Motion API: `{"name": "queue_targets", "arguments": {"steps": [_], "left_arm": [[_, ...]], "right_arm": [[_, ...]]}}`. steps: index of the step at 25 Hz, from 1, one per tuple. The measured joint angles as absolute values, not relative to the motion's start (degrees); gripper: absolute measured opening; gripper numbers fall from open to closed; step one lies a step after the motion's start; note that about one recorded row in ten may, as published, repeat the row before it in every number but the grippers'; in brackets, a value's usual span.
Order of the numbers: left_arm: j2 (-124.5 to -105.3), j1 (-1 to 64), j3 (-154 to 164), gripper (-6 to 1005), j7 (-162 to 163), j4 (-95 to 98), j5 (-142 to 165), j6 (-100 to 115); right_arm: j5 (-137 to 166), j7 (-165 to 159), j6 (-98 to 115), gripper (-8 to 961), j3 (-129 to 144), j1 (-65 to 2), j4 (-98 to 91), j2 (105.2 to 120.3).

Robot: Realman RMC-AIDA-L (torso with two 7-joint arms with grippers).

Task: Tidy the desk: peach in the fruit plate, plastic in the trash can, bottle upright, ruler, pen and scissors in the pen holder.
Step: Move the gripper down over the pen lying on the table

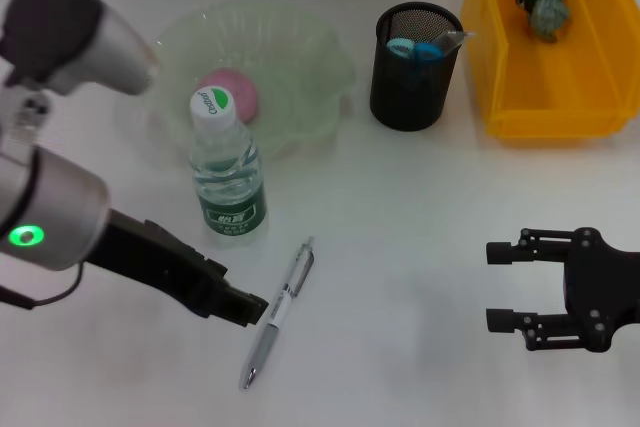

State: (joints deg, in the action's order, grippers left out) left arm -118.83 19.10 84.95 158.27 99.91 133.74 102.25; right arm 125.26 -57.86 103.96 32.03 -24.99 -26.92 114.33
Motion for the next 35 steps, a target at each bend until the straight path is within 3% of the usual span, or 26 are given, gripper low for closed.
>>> {"name": "queue_targets", "arguments": {"steps": [6,26,35], "left_arm": [[-119.19,21.3,97.1,613,164.9,98.4,145.3,95.8],[-119.26,30.4,97.5,581,165.1,78.1,138.5,83.2],[-119.27,31.1,98.6,579,165.0,77.0,138.3,80.8]], "right_arm": [[125.2,-57.6,101.2,734,32.0,-25.0,-25.7,114.31],[125.2,-55.6,95.5,734,32.0,-26.4,-25.1,115.33],[125.2,-55.4,95.3,734,32.0,-27.3,-24.4,115.4]]}}
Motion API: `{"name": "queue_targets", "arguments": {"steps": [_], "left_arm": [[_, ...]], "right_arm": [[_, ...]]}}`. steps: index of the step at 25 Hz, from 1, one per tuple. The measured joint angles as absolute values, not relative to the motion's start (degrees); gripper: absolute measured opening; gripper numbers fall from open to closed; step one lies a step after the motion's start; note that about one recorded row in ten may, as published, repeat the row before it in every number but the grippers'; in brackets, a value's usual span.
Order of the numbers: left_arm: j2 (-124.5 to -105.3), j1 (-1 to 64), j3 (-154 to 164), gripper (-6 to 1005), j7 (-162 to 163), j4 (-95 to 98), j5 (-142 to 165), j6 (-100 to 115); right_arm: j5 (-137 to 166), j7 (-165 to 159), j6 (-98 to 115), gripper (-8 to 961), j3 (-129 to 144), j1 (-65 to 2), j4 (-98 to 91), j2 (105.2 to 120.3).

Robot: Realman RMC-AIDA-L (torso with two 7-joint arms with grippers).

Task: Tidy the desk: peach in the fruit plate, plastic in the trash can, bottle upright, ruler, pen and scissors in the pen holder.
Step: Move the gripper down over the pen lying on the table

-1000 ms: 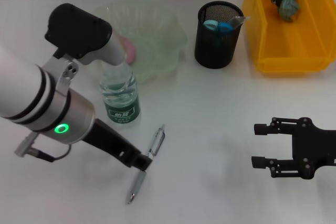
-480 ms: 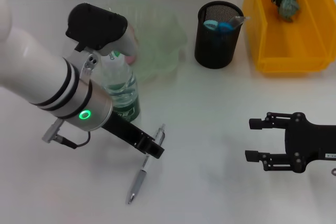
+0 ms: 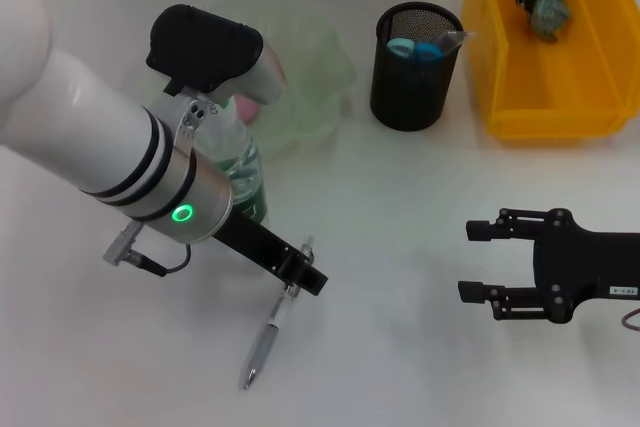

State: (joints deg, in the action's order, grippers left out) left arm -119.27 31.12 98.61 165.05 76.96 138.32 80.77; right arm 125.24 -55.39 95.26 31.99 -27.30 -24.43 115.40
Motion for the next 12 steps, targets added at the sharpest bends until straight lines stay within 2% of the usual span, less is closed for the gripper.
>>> {"name": "queue_targets", "arguments": {"steps": [12], "left_arm": [[-119.26,32.6,102.1,577,165.1,74.5,138.9,78.4]], "right_arm": [[125.2,-55.4,95.6,734,32.0,-27.9,-24.3,115.4]]}}
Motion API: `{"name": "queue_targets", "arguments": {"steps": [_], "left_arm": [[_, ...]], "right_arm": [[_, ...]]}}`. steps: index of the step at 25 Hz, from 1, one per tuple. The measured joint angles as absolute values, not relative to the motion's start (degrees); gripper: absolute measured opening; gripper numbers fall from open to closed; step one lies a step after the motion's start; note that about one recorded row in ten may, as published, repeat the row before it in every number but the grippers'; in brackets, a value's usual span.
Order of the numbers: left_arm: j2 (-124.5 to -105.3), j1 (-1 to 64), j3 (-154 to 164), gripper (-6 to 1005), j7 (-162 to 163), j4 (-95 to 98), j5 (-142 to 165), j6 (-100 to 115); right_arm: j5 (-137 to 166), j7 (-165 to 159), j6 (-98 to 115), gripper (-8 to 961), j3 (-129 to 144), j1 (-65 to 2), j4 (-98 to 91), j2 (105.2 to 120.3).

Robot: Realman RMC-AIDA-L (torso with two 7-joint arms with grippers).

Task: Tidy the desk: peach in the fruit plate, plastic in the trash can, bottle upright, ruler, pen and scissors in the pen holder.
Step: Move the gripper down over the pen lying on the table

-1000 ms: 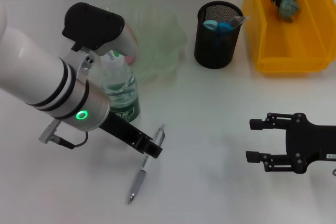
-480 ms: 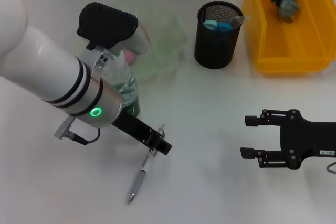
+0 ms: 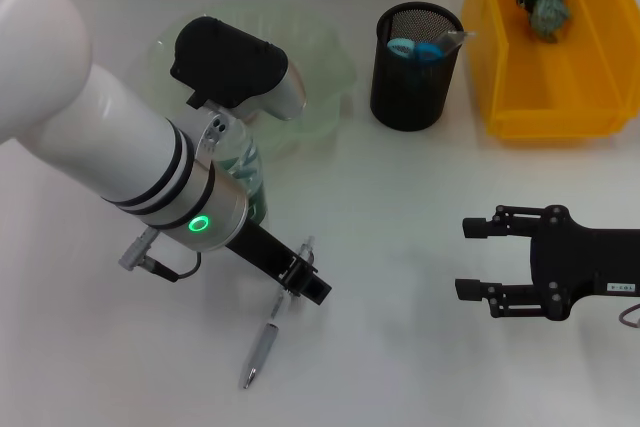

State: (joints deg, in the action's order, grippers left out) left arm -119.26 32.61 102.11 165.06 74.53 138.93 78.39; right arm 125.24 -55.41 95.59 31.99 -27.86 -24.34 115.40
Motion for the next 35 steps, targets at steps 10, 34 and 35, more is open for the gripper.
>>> {"name": "queue_targets", "arguments": {"steps": [10,34,35], "left_arm": [[-119.26,33.0,103.7,468,165.0,74.2,140.0,77.9],[-119.26,33.2,104.6,444,165.0,74.0,141.5,77.8],[-119.26,33.2,104.8,444,165.0,74.0,141.8,77.9]], "right_arm": [[125.2,-55.5,95.6,733,32.0,-27.9,-24.3,115.48],[124.5,-55.5,95.3,733,32.0,-27.8,-24.3,115.55],[124.4,-55.5,95.3,733,32.0,-27.7,-24.3,115.56]]}}
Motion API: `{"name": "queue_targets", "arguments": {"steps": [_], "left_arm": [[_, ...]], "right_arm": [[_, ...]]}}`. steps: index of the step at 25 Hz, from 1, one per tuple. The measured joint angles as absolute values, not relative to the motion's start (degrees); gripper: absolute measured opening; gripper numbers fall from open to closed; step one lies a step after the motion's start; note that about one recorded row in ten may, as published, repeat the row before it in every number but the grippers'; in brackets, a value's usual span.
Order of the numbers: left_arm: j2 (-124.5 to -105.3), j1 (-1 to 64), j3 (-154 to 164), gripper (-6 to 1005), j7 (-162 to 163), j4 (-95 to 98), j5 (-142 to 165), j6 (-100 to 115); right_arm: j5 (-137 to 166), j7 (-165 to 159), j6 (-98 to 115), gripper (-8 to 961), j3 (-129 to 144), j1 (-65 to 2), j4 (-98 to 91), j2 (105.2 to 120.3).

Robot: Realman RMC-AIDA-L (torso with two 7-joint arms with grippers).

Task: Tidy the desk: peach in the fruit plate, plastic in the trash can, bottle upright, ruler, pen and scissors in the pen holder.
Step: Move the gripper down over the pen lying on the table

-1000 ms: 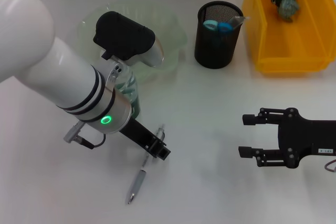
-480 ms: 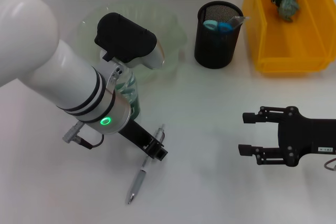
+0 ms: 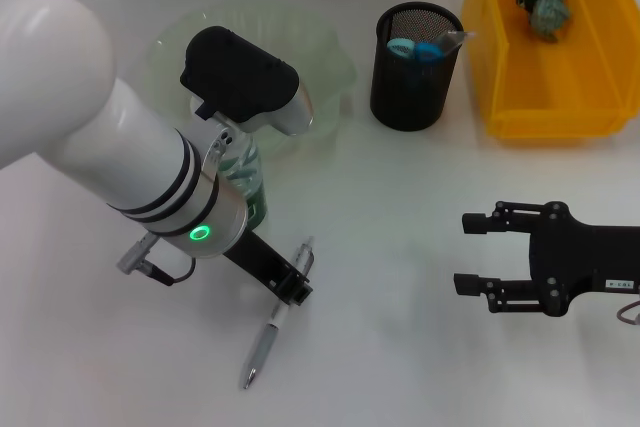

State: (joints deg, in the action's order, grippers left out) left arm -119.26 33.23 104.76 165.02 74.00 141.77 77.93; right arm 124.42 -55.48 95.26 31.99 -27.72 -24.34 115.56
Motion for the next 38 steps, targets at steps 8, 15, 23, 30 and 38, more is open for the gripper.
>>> {"name": "queue_targets", "arguments": {"steps": [8,15,23,30,38], "left_arm": [[-119.26,33.2,105.4,227,164.7,74.6,142.7,78.6],[-119.26,33.2,106.0,214,163.8,75.0,142.8,78.8],[-119.16,32.8,106.1,77,163.6,76.0,143.0,79.2],[-118.94,32.0,106.0,14,163.6,79.3,143.0,79.5],[-119.24,33.4,104.1,90,165.0,77.7,142.4,80.5]], "right_arm": [[123.9,-55.4,95.3,733,32.0,-27.7,-24.3,115.58],[123.7,-55.4,95.3,733,31.8,-27.6,-24.3,115.58],[123.7,-55.3,95.2,733,31.3,-27.4,-24.3,115.58],[123.7,-54.9,95.2,733,30.8,-27.3,-24.3,115.58],[123.7,-54.8,94.8,734,30.6,-27.3,-24.3,115.57]]}}
